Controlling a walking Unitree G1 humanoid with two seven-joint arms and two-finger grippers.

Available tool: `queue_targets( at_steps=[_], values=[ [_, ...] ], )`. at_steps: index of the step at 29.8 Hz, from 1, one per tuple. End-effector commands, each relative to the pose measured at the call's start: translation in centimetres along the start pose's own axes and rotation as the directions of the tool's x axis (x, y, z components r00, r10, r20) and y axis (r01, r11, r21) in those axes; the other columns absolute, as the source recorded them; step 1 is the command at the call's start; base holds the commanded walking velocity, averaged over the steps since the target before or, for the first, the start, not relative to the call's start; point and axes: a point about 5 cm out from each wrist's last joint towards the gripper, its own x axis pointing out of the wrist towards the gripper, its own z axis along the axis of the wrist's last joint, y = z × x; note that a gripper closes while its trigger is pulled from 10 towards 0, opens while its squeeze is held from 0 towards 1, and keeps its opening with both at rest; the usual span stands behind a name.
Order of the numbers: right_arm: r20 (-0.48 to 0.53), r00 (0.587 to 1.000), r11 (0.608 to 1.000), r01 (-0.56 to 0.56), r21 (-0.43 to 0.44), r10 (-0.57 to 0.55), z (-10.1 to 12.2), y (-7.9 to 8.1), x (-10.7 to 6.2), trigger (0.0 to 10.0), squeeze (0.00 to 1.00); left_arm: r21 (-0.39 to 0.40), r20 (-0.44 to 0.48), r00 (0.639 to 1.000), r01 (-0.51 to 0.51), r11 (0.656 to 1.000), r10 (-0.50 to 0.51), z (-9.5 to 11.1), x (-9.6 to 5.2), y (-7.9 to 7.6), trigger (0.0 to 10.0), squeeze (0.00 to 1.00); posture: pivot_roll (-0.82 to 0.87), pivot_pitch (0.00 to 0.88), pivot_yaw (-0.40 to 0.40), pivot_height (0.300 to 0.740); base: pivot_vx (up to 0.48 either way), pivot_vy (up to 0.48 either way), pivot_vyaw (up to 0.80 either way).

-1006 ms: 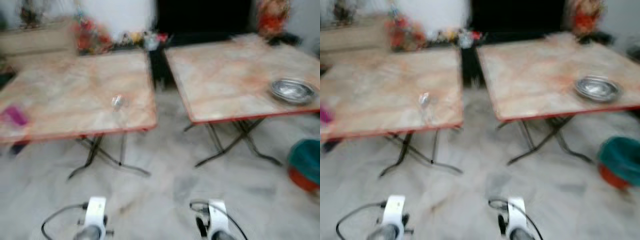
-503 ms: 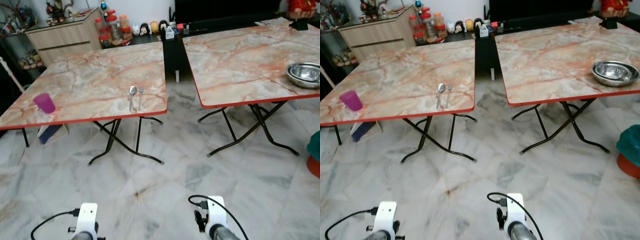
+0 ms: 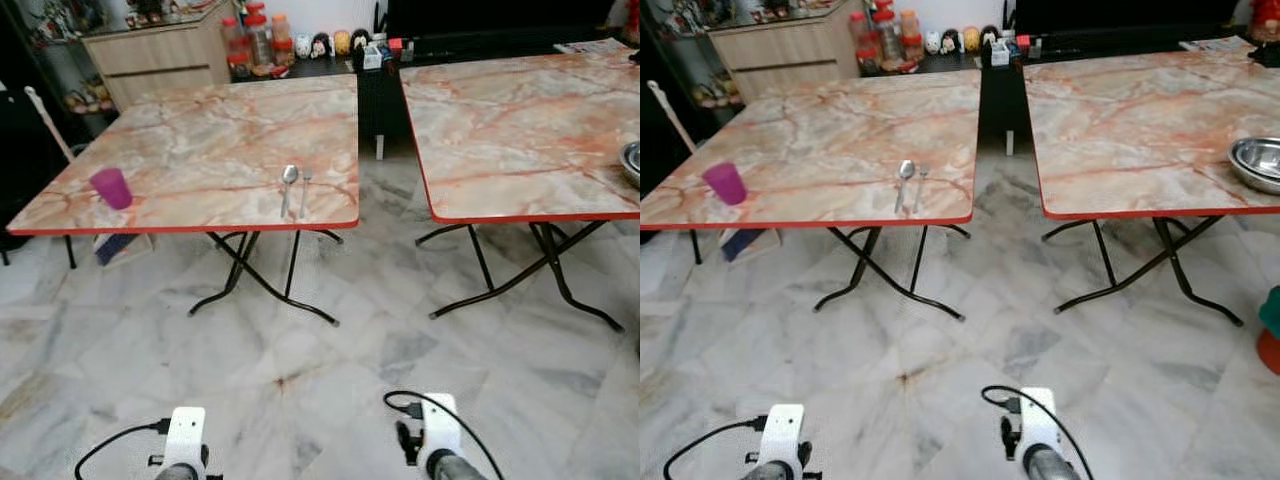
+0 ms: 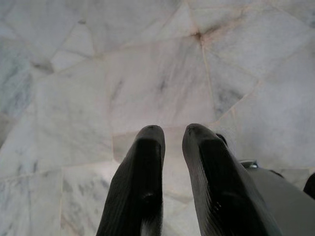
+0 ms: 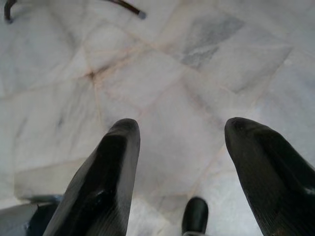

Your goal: Setting the table

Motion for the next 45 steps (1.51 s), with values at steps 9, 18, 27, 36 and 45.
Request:
queue_targets(
  at_steps=[9, 18, 27, 36, 45],
  values=[
    [-0.004, 1.000, 1.000, -0.010, -0.002, 0.010, 0.4, 0.2, 0.1, 10.0, 0.00, -0.002, -0.011, 1.000, -0.012, 1.000, 0.012, 0.0, 0.0, 0.0, 10.0, 0.00, 0.00, 0.000, 0.085, 0.740, 0.248, 0.000, -0.15],
    [0.007, 1.000, 1.000, -0.012, -0.027, 0.012, 0.5, -0.1, 0.1, 10.0, 0.00, -0.007, -0.002, 1.000, -0.001, 1.000, 0.001, 0.4, 0.1, -0.5, 10.0, 0.00, -0.01, 0.000, 0.080, 0.740, 0.247, 0.000, -0.15],
    [-0.003, 1.000, 0.999, -0.014, -0.030, 0.014, 0.4, 0.0, 0.1, 10.0, 0.00, -0.015, 0.004, 0.999, 0.032, 0.999, -0.031, 0.5, 0.2, -1.0, 10.0, 0.00, -0.03, 0.000, 0.082, 0.740, 0.193, 0.000, 0.00],
    [0.004, 1.000, 0.999, -0.018, -0.049, 0.018, 0.6, -0.3, 0.1, 10.0, 0.00, -0.014, -0.001, 0.999, 0.054, 0.998, -0.054, 0.4, 0.1, -1.8, 10.0, 0.00, -0.06, 0.000, 0.073, 0.740, 0.000, 0.000, 0.00],
    [-0.007, 1.000, 0.999, 0.011, -0.046, -0.011, 0.2, -1.3, -0.1, 10.0, 0.00, -0.001, -0.010, 0.997, 0.077, 0.997, -0.077, 0.1, 0.1, -2.4, 10.0, 0.00, -0.08, 0.000, 0.078, 0.740, 0.000, 0.177, 0.00]
  ],
)
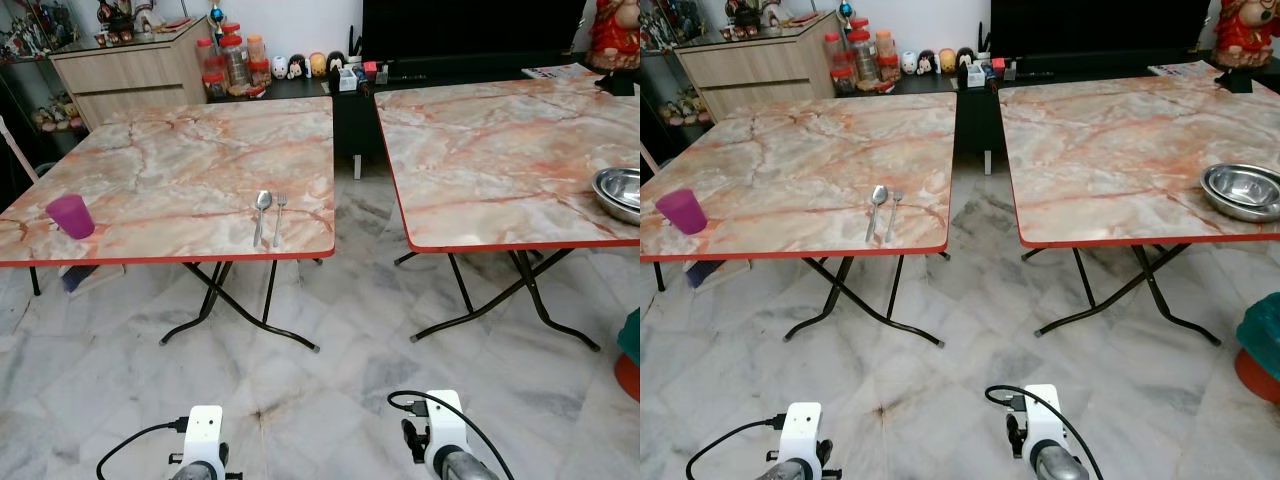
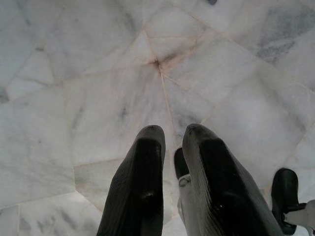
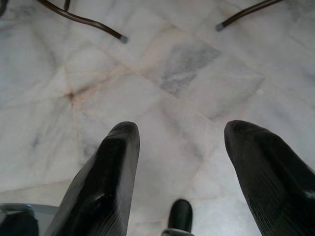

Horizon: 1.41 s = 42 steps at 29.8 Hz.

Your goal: Setting the table

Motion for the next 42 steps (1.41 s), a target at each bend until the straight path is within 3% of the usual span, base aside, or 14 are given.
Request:
queue_targets(
  at_steps=[1, 10, 30, 42],
  values=[
    [0.002, 1.000, 1.000, -0.005, 0.016, 0.005, 0.1, 0.4, 0.1, 10.0, 0.00, 0.033, -0.013, 1.000, -0.006, 0.999, 0.007, 0.0, 0.0, 0.6, 10.0, 0.00, -0.08, 0.000, 0.079, 0.740, 0.000, 0.300, 0.00],
    [-0.001, 1.000, 0.999, -0.005, 0.033, 0.005, -0.1, 0.9, 0.1, 10.0, 0.00, 0.045, -0.018, 1.000, -0.021, 0.999, 0.022, -0.2, -0.1, 1.3, 10.0, 0.00, -0.08, 0.000, 0.095, 0.740, 0.000, 0.285, 0.00],
    [-0.006, 1.000, 0.997, 0.022, 0.072, -0.022, -0.7, 0.6, -0.1, 10.0, 0.00, 0.043, -0.003, 1.000, -0.021, 0.999, 0.021, 0.4, 0.0, 1.1, 10.0, 0.00, -0.09, 0.000, 0.113, 0.740, 0.000, 0.292, 0.00],
    [0.008, 1.000, 0.996, 0.009, 0.092, -0.010, -0.2, 1.6, 0.1, 10.0, 0.00, 0.052, 0.009, 1.000, -0.025, 0.998, 0.025, 0.8, 0.1, 1.5, 10.0, 0.00, -0.06, 0.000, 0.128, 0.740, 0.000, 0.313, 0.00]
  ],
)
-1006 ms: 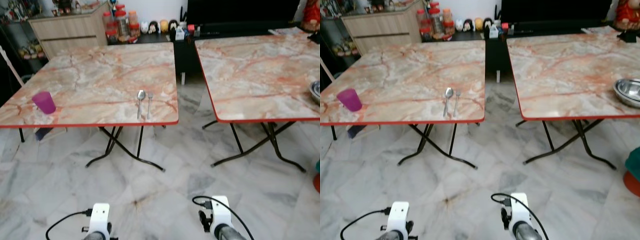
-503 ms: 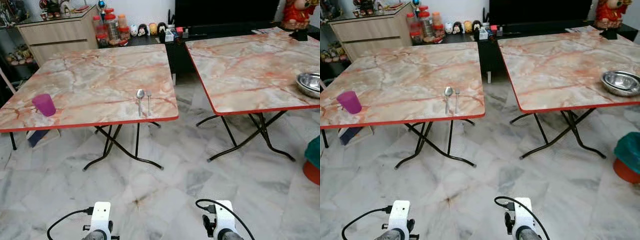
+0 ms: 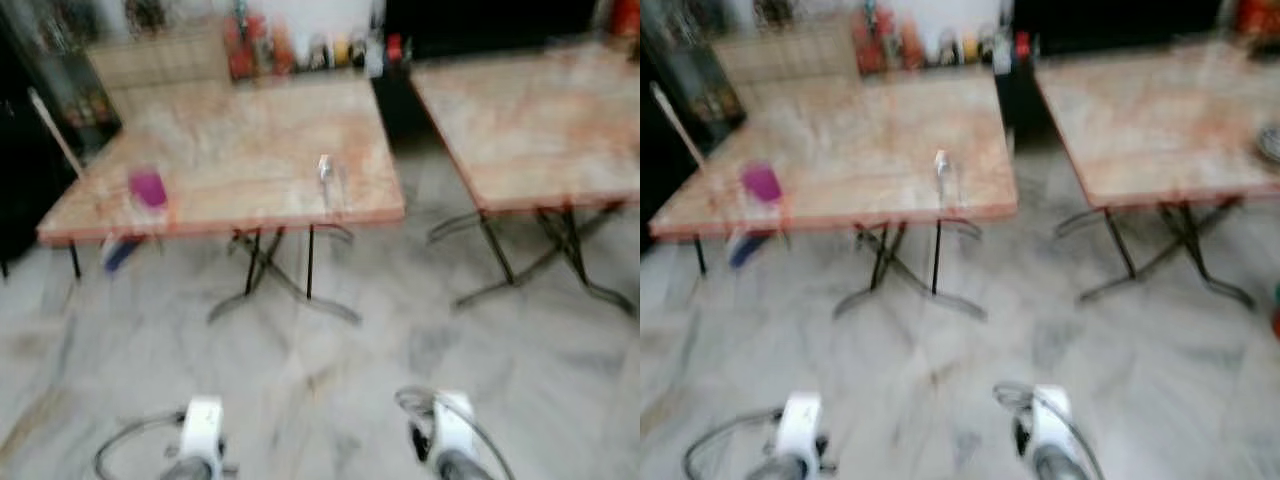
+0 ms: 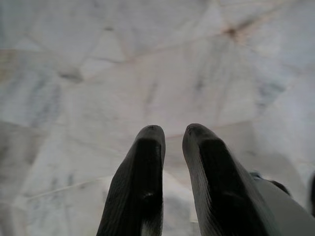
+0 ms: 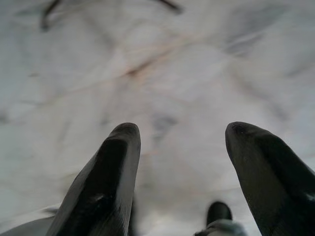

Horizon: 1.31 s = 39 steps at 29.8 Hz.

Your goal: Setting the table

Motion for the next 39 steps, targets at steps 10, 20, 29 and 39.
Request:
queue_targets(
  at_steps=[10, 20, 29, 39],
  values=[
    [-0.008, 1.000, 1.000, 0.012, -0.001, -0.012, -0.20, -0.50, -0.08, 10.0, 0.00, -0.007, 0.006, 1.000, 0.000, 1.000, 0.000, 0.15, 0.05, -0.32, 10.0, 0.00, -0.04, 0.000, 0.123, 0.740, 0.000, 0.312, 0.00],
    [-0.003, 1.000, 1.000, 0.015, 0.006, -0.015, -0.23, -0.48, -0.10, 10.0, 0.00, 0.003, 0.005, 1.000, 0.013, 1.000, -0.013, 0.20, 0.08, -0.76, 10.0, 0.00, -0.04, 0.000, 0.127, 0.740, 0.000, 0.312, 0.00],
    [0.005, 1.000, 1.000, 0.018, 0.000, -0.018, -0.10, -0.53, -0.09, 10.0, 0.00, 0.010, 0.002, 1.000, 0.023, 1.000, -0.023, 0.20, 0.09, -1.05, 10.0, 0.00, -0.04, 0.000, 0.125, 0.740, 0.000, 0.313, -0.38],
    [0.012, 1.000, 1.000, 0.008, -0.030, -0.007, 0.24, -0.49, -0.01, 10.0, 0.00, 0.013, 0.007, 0.999, 0.035, 0.999, -0.036, 0.23, 0.09, -1.26, 10.0, 0.00, -0.04, 0.000, 0.110, 0.740, 0.000, 0.150, 0.00]
  ],
)
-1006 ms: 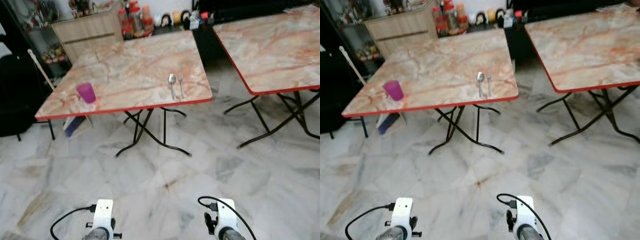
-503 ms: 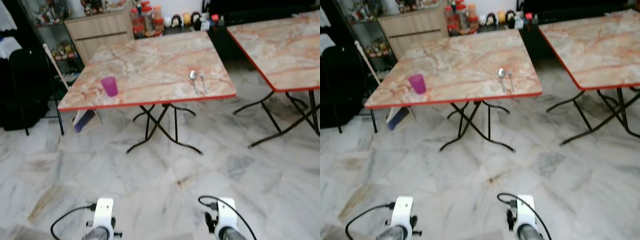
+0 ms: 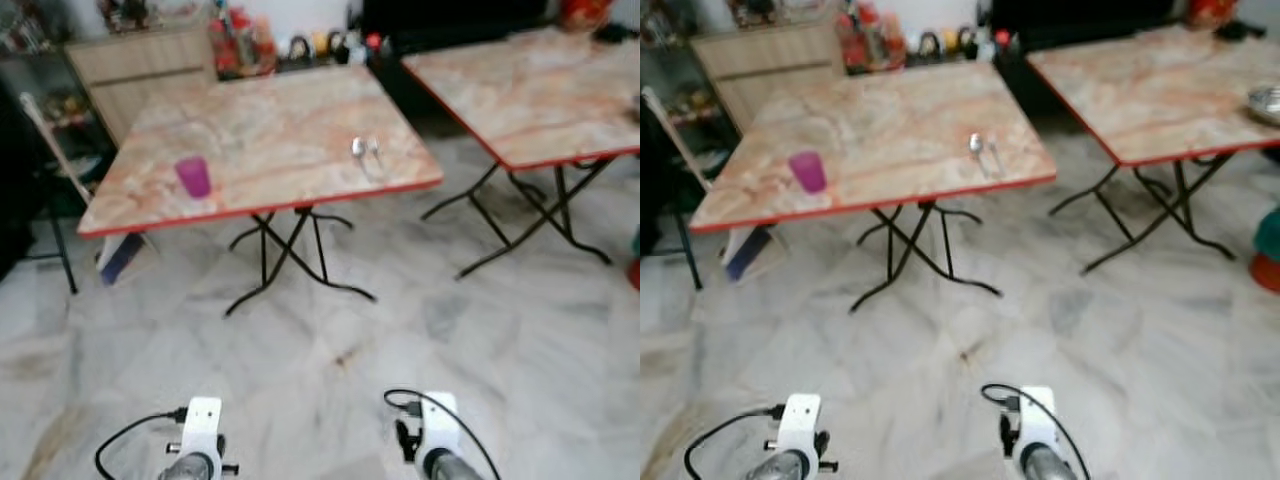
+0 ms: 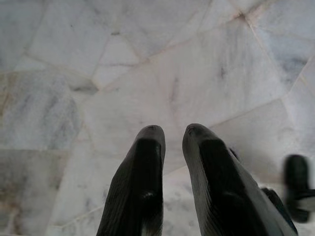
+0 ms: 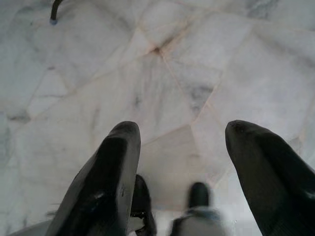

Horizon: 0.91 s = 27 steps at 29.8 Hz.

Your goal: Setting the table

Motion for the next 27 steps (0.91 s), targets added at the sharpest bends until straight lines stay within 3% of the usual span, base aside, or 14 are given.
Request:
queue_targets(
  at_steps=[1, 9, 27],
  values=[
    [0.012, 1.000, 1.000, 0.001, -0.010, -0.001, 0.32, -0.15, 0.05, 10.0, 0.00, 0.016, -0.010, 1.000, 0.011, 1.000, -0.010, -0.18, -0.03, -0.08, 10.0, 0.00, -0.04, 0.000, 0.110, 0.740, 0.000, 0.000, 0.00],
    [0.020, 1.000, 1.000, -0.010, -0.029, 0.011, 0.58, 0.12, 0.12, 10.0, 0.00, 0.030, 0.000, 1.000, 0.011, 1.000, -0.011, 0.05, 0.01, -0.04, 10.0, 0.00, -0.03, 0.000, 0.111, 0.740, 0.000, 0.000, 0.00],
    [0.017, 1.000, 0.999, -0.020, -0.030, 0.020, 0.57, 0.34, 0.14, 10.0, 0.00, 0.020, 0.010, 1.000, -0.005, 1.000, 0.005, 0.46, 0.10, 0.16, 10.0, 0.00, -0.02, 0.000, 0.110, 0.740, 0.309, 0.000, 0.10]
  ],
)
